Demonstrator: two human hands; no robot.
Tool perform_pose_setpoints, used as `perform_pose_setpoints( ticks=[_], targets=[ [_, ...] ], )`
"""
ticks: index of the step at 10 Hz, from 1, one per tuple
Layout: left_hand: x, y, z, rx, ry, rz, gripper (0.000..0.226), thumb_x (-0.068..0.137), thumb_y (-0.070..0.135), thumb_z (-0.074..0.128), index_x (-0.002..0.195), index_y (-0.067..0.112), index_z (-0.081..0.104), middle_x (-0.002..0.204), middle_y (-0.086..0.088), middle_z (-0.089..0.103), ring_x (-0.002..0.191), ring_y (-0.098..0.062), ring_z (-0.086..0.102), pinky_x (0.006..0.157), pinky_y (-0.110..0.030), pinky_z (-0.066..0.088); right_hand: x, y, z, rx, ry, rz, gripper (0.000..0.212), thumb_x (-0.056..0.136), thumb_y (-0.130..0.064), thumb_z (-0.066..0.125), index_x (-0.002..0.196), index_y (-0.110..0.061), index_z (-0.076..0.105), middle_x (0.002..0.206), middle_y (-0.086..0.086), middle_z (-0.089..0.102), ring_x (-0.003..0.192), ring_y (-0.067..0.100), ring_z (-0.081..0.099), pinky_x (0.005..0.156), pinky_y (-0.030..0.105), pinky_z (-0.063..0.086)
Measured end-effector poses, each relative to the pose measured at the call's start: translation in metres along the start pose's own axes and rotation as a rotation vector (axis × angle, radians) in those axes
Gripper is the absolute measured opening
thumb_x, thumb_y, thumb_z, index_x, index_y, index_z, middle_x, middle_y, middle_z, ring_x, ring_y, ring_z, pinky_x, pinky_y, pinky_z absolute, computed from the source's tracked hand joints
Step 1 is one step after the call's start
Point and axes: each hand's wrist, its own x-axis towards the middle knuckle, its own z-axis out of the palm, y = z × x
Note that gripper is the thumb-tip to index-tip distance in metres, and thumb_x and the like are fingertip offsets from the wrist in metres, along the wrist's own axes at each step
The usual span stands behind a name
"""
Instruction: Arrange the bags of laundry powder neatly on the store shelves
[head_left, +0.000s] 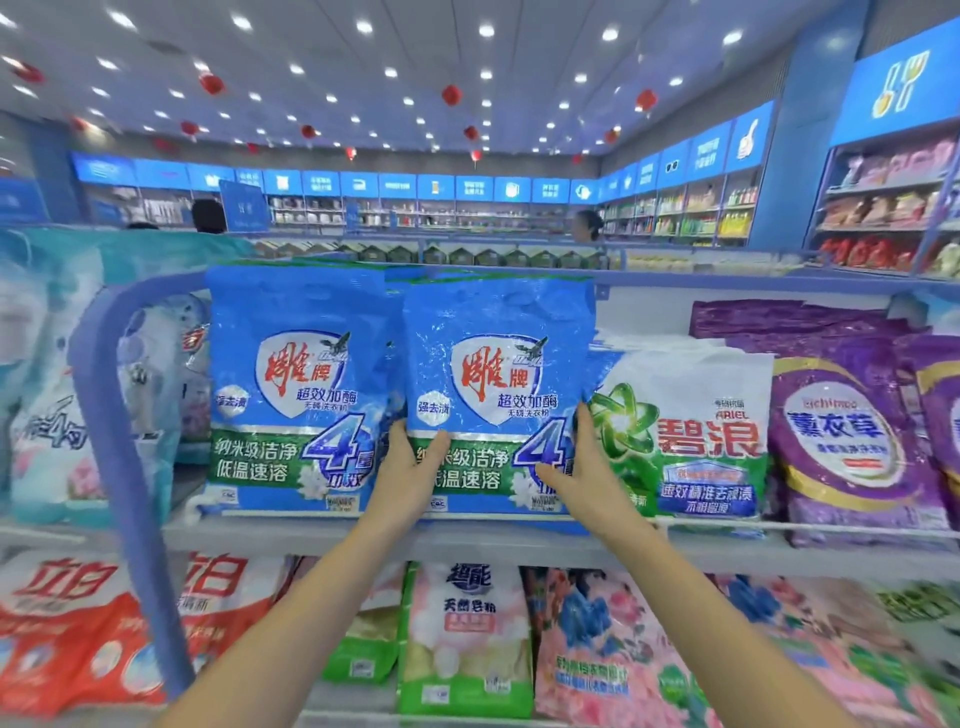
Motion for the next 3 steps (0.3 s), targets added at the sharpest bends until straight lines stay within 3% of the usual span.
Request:
perform_pose_setpoints(
  ticks=[1,2,3],
  targets=[
    [-0.005,0.004,-0.009,0.094,0.056,0.092,0.071,0.090,0.036,0.055,0.147,0.013,0.019,0.150,-0.004,0.031,0.138,-0.023,0.029,0.113,-0.039,0.025,-0.004,-0.001,0.000,0.033,0.050,-0.006,0.081,0.087,0.006,0.054,0.147,-0.023,0.006,0.109,-0.040,0.028,0.098,-0.019,0.044,0.070,-0.009,0.032],
    [-0.015,0.004,-0.018,0.186,0.078,0.231,0.071,0.088,0.031,0.059,0.146,0.013,0.022,0.148,0.001,0.031,0.136,-0.017,0.030,0.114,-0.038,0.025,-0.015,-0.009,-0.006,-0.002,0.171,-0.085,0.076,0.088,-0.001,0.056,0.147,-0.024,0.014,0.130,-0.020,0.037,0.120,-0.003,0.042,0.092,0.003,0.033],
    [-0.035,0.003,-0.028,0.143,0.156,0.376,0.065,0.087,0.023,0.061,0.142,0.018,0.027,0.136,0.010,0.033,0.128,-0.005,0.032,0.109,-0.024,0.025,-0.030,-0.022,-0.024,-0.101,0.415,-0.241,0.057,0.088,-0.006,0.058,0.136,-0.029,0.035,0.131,-0.012,0.049,0.120,0.005,0.046,0.103,0.022,0.036]
  ],
)
